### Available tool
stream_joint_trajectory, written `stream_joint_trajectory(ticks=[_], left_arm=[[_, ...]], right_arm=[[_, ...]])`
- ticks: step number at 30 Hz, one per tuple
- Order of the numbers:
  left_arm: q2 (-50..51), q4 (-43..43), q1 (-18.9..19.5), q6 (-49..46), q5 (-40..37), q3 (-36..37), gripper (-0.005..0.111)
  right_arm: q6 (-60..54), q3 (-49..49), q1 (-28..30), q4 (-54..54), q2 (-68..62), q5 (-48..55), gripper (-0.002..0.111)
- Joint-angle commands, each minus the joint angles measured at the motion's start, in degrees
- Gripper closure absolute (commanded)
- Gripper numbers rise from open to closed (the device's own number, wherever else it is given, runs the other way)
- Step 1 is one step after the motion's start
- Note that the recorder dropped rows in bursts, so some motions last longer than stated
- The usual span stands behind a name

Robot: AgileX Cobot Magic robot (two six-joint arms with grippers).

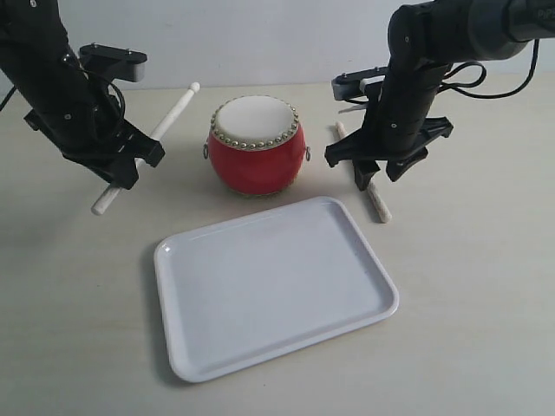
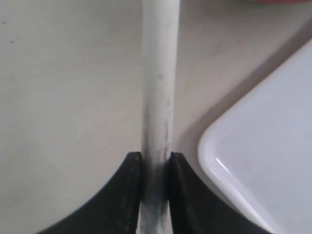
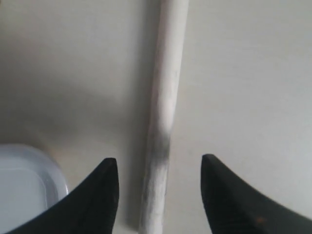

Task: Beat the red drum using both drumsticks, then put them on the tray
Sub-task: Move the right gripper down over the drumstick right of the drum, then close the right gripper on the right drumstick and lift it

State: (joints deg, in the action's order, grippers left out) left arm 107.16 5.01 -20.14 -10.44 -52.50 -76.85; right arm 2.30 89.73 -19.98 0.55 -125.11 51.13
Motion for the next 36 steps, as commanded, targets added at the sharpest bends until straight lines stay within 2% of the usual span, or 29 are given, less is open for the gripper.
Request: stream_joint_trajectory(ticks=[1, 28, 30, 34, 35, 36], left_arm=[[-0.7, 0.6, 0.1, 0.2, 0.3, 0.2, 0.107], [-0.7, 0.6, 0.1, 0.2, 0.3, 0.2, 0.107], [-0.7, 0.6, 0.1, 0.2, 0.3, 0.2, 0.107], [-0.7, 0.6, 0.1, 0.2, 0.3, 0.2, 0.107], [-0.7, 0.6, 0.1, 0.2, 0.3, 0.2, 0.107], [-0.7, 0.6, 0.1, 0.2, 0.3, 0.2, 0.107]], right_arm=[[-0.5, 0.5, -0.1, -0.2, -1.0, -1.9, 0.058], [-0.1, 0.5, -0.1, -2.1, -4.3, -1.0, 0.059], [0.8, 0.5, -0.1, -2.1, -4.3, -0.9, 0.065], [1.7, 0.5, -0.1, -2.1, -4.2, -0.3, 0.092], [2.8, 0.5, -0.1, -2.1, -4.0, 0.1, 0.103], [2.9, 0.5, -0.1, -2.1, -4.0, 0.6, 0.107]])
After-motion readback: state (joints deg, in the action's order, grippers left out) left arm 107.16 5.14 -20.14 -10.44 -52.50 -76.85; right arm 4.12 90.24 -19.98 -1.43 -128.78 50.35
